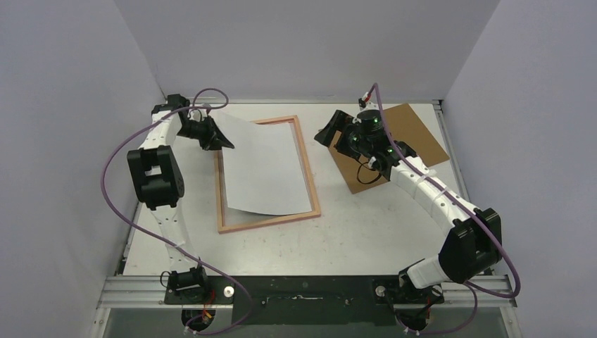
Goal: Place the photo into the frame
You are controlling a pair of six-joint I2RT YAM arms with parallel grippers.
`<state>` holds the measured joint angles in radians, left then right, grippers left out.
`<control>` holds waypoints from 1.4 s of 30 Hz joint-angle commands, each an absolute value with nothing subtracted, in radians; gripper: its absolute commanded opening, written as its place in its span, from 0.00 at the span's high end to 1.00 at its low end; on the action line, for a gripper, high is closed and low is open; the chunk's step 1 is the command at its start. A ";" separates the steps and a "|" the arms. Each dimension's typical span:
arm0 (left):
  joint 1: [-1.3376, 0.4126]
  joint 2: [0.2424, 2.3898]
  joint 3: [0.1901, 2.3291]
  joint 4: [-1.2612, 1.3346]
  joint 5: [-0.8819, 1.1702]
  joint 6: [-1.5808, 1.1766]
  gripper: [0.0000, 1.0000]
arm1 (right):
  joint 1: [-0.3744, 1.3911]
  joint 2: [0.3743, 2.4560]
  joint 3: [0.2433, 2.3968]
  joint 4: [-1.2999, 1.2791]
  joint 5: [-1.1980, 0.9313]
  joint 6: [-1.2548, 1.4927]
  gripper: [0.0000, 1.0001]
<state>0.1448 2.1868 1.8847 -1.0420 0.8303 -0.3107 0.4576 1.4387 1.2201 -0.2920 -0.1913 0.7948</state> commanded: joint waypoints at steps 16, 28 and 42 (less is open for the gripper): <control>0.118 2.275 2.009 -1.020 0.862 -0.328 1.00 | 0.454 1.462 1.232 -0.256 -0.207 0.786 0.16; 0.120 2.215 1.914 -0.943 0.837 -0.371 0.84 | 0.453 1.461 1.218 -0.249 -0.207 0.788 0.16; 0.121 2.110 1.967 -1.051 0.473 -0.273 0.46 | 0.452 1.449 1.221 -0.261 -0.189 0.792 0.16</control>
<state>0.1177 2.2383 1.9377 -1.0302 0.6220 -0.3141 0.4576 1.4681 1.2156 -0.2893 -0.2016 0.7963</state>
